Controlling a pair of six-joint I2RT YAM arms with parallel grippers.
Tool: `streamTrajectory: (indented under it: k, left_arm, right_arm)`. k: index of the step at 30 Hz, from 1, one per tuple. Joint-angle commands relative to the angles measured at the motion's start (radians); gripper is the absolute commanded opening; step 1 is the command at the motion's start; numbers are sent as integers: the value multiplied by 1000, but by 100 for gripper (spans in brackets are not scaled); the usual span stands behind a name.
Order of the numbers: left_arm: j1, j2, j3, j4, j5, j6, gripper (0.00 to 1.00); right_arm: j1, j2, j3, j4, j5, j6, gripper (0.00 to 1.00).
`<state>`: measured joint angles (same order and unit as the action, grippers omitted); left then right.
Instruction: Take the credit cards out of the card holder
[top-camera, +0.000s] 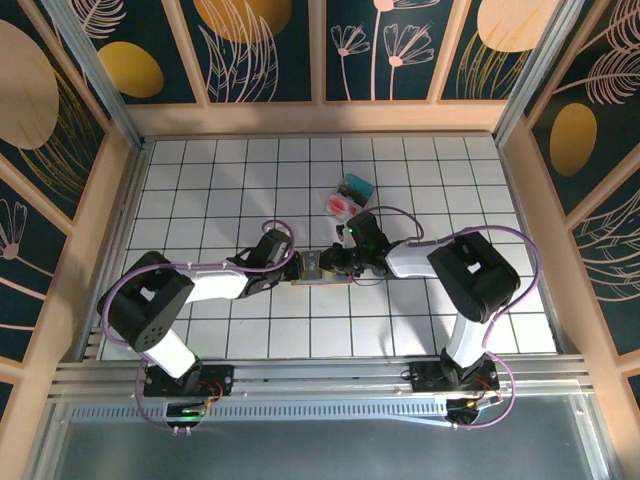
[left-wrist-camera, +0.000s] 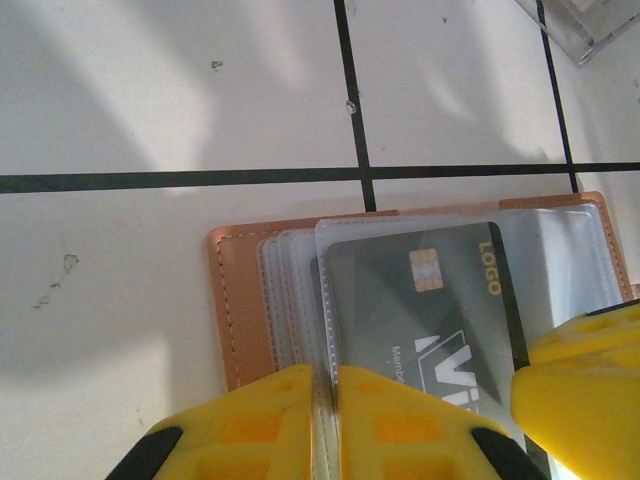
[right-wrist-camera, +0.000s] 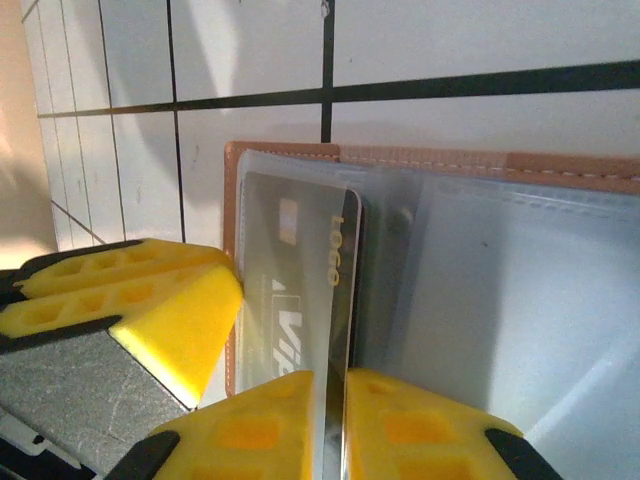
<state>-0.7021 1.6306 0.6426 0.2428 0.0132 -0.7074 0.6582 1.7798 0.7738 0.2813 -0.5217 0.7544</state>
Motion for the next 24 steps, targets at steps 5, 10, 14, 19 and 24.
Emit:
streamTrajectory:
  k: [5, 10, 14, 19, 24]
  left_arm:
    - [-4, 26, -18, -72, 4, -3, 13]
    - [-3, 20, -21, -87, -13, -5, 13]
    - [-5, 20, -20, -97, -22, -5, 12]
    - [-4, 21, -12, -106, -28, -3, 12]
    - [-3, 29, -4, -109, -27, 1, 11]
  right_arm:
    - [-17, -25, -22, 71, -38, 13, 9]
    - [-32, -43, -42, 72, -35, 11, 7]
    - [-46, -56, -56, 58, -29, 6, 6]
    - [-61, -71, -75, 56, -27, 3, 7]
    - [-63, -77, -88, 88, -46, 11, 11]
